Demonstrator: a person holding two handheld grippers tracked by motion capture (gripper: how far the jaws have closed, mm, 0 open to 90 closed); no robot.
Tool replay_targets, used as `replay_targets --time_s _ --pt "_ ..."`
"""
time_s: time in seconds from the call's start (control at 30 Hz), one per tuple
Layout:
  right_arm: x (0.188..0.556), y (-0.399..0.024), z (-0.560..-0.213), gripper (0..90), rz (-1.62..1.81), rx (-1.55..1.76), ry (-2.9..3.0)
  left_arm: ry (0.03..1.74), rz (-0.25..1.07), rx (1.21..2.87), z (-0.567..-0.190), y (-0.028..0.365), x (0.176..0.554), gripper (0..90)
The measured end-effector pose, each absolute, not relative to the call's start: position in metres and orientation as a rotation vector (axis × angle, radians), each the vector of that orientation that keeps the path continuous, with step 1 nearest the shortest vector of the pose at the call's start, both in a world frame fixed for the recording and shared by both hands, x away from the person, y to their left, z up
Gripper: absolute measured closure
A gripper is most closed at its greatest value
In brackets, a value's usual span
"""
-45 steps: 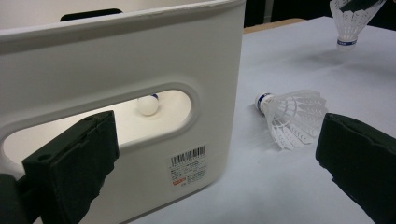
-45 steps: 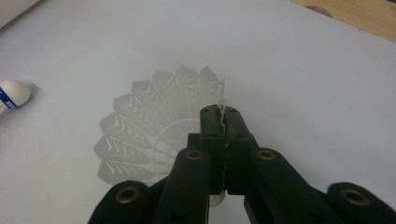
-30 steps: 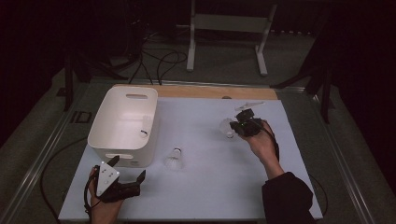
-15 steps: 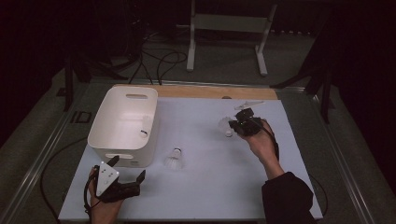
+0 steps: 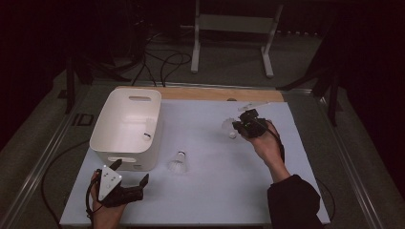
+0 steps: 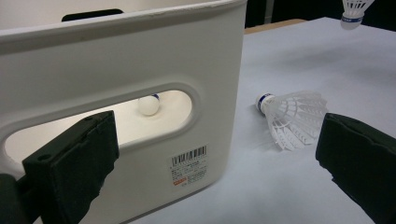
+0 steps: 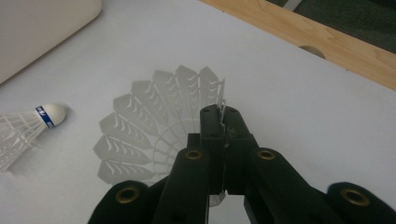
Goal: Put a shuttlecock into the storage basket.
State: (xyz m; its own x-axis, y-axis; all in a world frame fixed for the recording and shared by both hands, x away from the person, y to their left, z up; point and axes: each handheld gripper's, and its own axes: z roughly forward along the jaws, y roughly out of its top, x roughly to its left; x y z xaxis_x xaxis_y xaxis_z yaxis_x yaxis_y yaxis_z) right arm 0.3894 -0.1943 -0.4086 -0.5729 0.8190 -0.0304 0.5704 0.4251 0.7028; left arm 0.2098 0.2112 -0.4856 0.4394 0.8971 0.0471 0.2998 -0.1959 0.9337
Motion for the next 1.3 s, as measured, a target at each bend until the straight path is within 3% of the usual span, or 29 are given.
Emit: replay_targets --time_s 1.3 --pt "0.385 -0.174 -0.39 89.3 1.023 1.115 2.317 1.034 0.77 1.728 -0.486 0.21 0.21 0.0"
